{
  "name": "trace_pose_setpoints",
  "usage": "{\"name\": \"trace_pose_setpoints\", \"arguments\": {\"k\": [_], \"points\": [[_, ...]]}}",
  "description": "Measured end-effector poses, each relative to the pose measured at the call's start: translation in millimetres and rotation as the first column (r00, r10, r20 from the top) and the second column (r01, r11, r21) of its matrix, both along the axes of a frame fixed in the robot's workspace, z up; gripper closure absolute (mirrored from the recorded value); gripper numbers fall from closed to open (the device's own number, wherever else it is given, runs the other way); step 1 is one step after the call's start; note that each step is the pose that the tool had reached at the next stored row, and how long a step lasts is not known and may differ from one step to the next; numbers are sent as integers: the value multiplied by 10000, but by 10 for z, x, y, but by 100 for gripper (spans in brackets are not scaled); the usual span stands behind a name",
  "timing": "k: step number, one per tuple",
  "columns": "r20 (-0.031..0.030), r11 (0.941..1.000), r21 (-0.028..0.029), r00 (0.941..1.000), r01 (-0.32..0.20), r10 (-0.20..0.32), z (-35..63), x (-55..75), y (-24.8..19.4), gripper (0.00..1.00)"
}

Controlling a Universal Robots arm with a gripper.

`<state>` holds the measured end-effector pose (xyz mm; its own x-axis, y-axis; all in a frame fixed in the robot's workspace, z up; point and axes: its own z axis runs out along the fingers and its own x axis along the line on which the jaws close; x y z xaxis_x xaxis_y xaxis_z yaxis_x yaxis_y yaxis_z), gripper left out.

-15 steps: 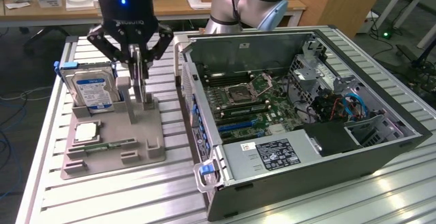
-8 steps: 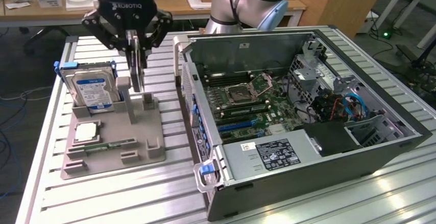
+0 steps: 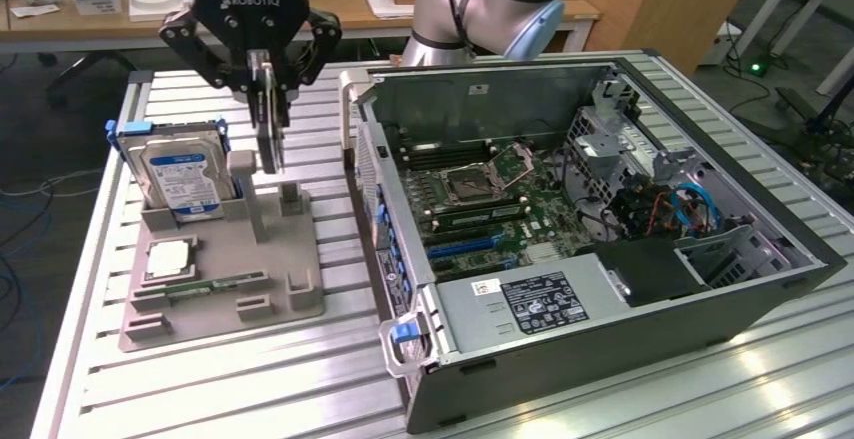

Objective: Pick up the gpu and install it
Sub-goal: 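Pick up the gpu and move the gpu toward the slot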

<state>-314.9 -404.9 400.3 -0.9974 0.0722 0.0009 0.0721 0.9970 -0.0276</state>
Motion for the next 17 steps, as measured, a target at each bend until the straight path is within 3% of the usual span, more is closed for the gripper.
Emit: {"name": "trace_pose_setpoints", "arguments": {"k": [9, 17], "points": [[1, 10000, 0, 10000, 1, -1, -4, 272, 4, 72], [3, 10000, 0, 10000, 1, -1, -11, 594, 6, 72]]}}
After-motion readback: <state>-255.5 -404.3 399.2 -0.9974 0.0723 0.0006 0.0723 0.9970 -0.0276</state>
